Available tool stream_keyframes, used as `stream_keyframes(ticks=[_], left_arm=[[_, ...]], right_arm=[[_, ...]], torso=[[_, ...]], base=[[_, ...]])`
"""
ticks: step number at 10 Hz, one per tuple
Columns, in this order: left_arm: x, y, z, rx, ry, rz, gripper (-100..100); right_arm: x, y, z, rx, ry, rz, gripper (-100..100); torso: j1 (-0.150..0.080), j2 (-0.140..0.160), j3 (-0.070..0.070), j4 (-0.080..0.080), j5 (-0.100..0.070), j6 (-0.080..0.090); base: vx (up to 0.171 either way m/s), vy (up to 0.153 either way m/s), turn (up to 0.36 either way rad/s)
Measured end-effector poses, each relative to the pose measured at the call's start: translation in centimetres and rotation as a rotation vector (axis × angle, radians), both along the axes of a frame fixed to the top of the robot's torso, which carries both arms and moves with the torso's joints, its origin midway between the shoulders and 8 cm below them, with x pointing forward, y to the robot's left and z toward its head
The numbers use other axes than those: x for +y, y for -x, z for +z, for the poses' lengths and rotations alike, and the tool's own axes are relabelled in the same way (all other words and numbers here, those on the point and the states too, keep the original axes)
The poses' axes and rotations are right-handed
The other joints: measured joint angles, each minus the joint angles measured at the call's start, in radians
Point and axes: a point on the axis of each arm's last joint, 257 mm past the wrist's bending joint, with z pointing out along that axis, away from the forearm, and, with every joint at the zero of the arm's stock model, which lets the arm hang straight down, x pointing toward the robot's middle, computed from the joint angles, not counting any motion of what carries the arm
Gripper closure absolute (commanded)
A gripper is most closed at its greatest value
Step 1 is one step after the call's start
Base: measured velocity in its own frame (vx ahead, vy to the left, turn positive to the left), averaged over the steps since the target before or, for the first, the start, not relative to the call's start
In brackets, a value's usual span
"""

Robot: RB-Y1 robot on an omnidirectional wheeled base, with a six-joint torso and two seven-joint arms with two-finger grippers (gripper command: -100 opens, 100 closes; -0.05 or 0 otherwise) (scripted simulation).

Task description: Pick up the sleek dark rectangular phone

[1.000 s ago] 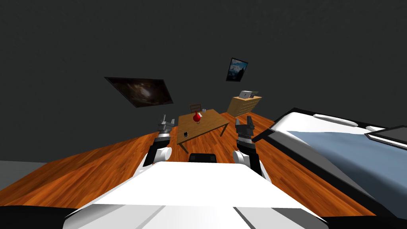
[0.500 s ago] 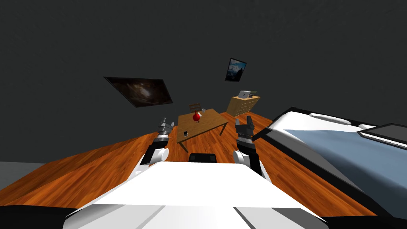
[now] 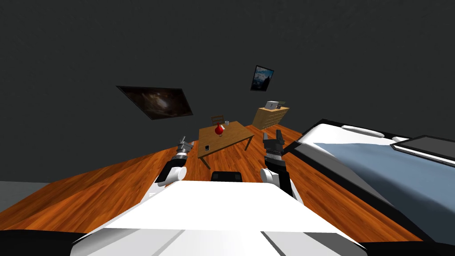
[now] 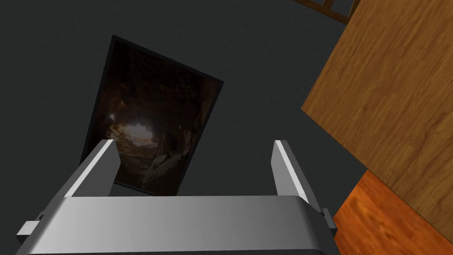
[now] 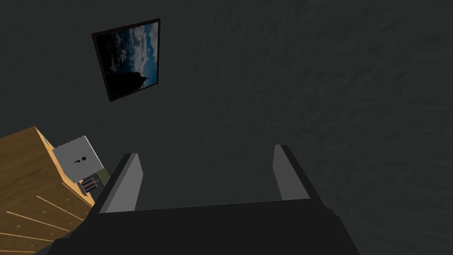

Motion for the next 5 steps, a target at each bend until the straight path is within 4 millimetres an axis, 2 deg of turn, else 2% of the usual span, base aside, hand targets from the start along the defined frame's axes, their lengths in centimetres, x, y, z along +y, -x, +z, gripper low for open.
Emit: stream_keyframes(ticks=[2, 3, 5], left_arm=[[0.9, -0.2, -2.1, 0.052, 0.058, 0.014, -100], [2.0, 0.0, -4.5, 0.093, 0.103, 0.027, -100], [2.8, 0.9, -6.6, 0.139, 0.166, 0.047, -100]], right_arm=[[0.0, 0.0, 0.0, 0.000, 0.000, 0.000, 0], [0.0, 0.0, 0.0, 0.000, 0.000, 0.000, 0], [0.0, 0.0, 0.0, 0.000, 0.000, 0.000, 0]], torso=[[0.000, -0.001, 0.000, 0.000, 0.000, 0.000], [0.000, 0.000, 0.000, 0.000, 0.000, 0.000], [0.000, -0.001, -0.001, 0.000, 0.000, 0.000]], base=[[-0.047, -0.024, -0.027], [-0.036, -0.023, -0.010], [-0.020, -0.015, -0.016]])
